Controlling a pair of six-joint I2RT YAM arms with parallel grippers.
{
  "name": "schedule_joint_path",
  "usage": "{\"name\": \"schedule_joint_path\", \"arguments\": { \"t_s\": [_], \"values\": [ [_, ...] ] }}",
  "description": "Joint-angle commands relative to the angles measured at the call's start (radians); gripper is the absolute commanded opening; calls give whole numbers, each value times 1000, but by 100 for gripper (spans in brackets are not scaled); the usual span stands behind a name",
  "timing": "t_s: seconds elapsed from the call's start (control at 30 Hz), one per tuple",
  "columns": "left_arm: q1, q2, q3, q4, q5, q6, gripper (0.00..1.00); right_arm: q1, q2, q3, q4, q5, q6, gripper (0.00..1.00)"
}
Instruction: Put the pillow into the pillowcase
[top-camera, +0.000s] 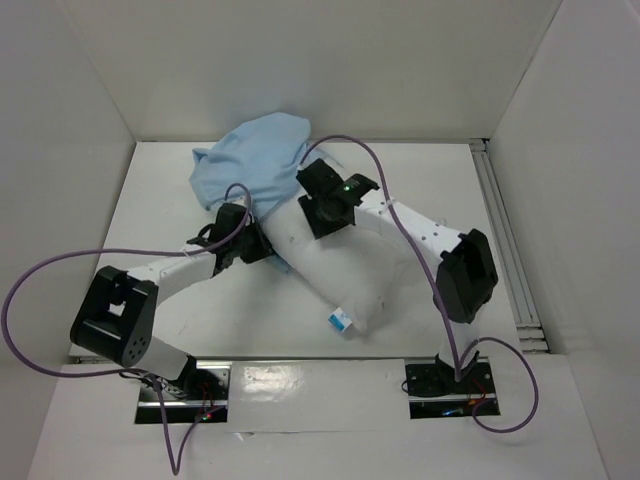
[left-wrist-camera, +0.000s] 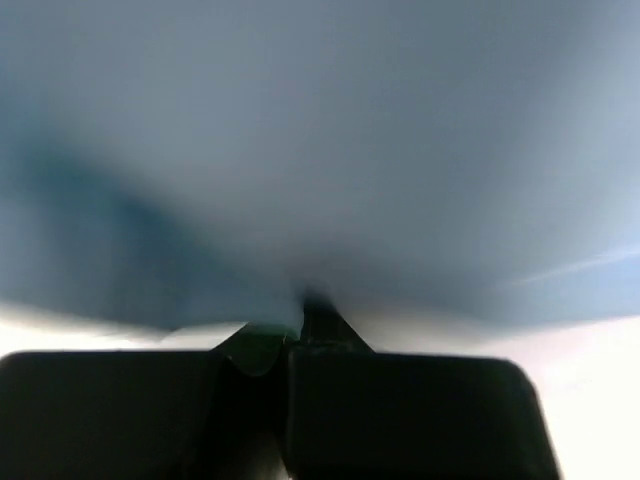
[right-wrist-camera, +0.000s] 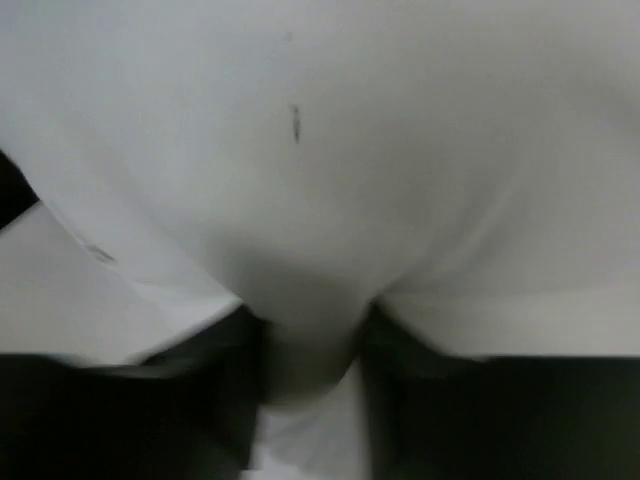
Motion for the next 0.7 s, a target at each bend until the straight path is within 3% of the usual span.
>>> {"name": "schedule_joint_path", "arguments": {
  "t_s": [0.0, 0.2, 0.23, 0.3, 0.33, 0.43, 0.67],
  "values": [
    [2, -7, 147, 83, 265, 75, 0, -72, 93, 191, 109, -132, -39, 1],
    [-38, 168, 494, 115, 554, 51, 0, -275, 123, 564, 121, -124, 19, 0],
    [-55, 243, 661, 88, 676, 51, 0, -304, 123, 629, 136, -109, 19, 0],
    [-93, 300, 819, 43, 769, 29, 0, -335, 84, 645, 167, -93, 39, 0],
    [-109, 312, 918, 43, 786, 29, 0, -348, 68, 631, 208, -93, 39, 0],
    [-145, 312, 967, 70, 827, -15, 0, -333, 32, 515, 256, -116, 89, 0],
    [-173, 312, 740, 305, 869, -133, 0, -198, -54, -39, 417, -106, 267, 0]
  ]
}}
